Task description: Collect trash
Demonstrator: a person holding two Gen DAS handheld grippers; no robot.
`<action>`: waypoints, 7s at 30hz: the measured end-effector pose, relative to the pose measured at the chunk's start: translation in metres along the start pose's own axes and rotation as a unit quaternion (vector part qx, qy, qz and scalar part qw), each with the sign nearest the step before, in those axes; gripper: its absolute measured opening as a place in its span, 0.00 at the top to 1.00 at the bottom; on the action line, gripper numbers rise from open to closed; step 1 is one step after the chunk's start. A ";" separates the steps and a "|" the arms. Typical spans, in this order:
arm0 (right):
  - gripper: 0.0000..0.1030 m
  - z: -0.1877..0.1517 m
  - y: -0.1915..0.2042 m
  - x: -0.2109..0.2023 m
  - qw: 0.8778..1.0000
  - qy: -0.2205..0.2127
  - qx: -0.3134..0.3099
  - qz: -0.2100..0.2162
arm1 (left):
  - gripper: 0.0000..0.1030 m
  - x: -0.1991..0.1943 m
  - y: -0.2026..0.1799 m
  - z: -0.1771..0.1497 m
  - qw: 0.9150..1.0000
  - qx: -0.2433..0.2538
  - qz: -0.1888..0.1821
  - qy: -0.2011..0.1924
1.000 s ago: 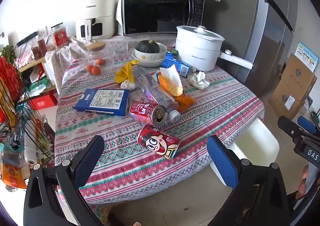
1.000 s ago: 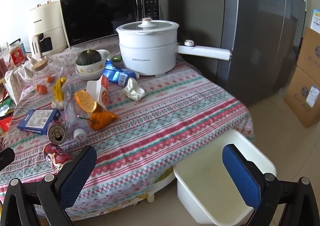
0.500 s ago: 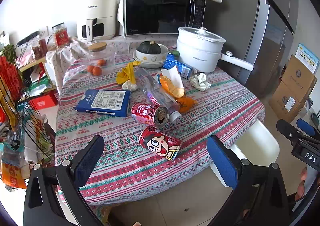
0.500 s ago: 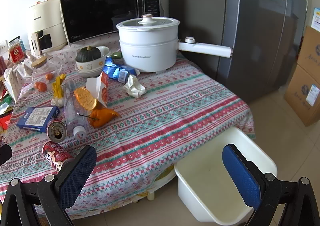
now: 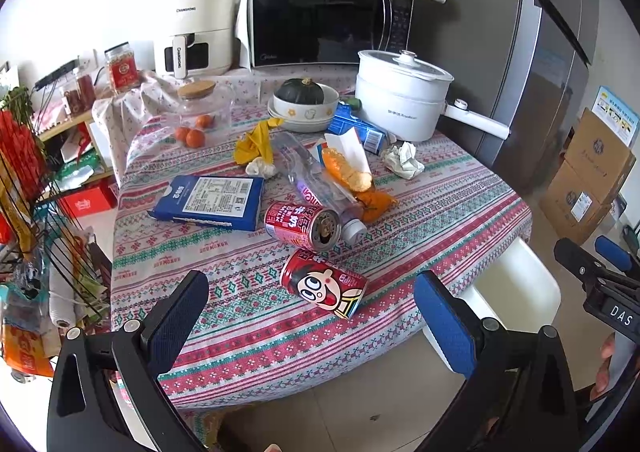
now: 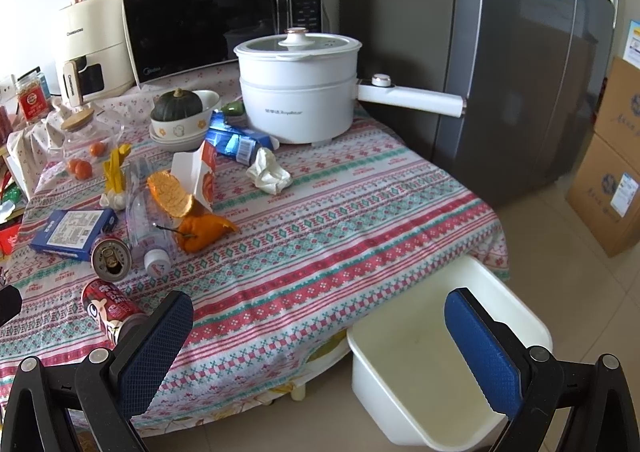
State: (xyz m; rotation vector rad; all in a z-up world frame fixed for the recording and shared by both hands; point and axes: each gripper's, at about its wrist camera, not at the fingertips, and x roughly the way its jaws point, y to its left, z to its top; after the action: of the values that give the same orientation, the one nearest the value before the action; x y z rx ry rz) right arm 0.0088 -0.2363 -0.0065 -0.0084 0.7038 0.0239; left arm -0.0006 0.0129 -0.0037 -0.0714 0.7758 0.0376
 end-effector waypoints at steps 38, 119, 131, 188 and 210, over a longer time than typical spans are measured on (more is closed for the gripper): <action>0.00 0.067 0.036 0.109 0.986 0.131 -0.052 0.093 | 0.08 0.133 0.068 0.064 0.975 -0.095 -0.113 0.164; 0.38 -0.029 0.217 0.183 0.911 0.245 -0.268 0.197 | 0.42 0.101 0.181 0.010 0.965 -0.188 -0.111 0.145; 0.43 0.000 0.189 0.158 0.931 0.211 -0.216 0.206 | 0.42 0.096 0.152 0.020 0.972 -0.159 -0.112 0.131; 0.43 -0.041 -0.244 0.133 0.967 0.250 0.049 -0.030 | 0.47 0.229 -0.338 -0.078 0.913 0.259 -0.229 0.217; 0.43 -0.059 -0.226 0.170 0.948 0.315 0.028 -0.038 | 0.13 0.165 -0.264 -0.031 0.936 0.230 -0.202 0.176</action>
State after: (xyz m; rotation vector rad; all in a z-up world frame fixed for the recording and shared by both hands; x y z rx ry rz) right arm 0.1058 -0.4603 -0.1614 0.0116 1.3446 -0.0774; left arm 0.1112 -0.2516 -0.1286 0.2152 1.0968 -0.5610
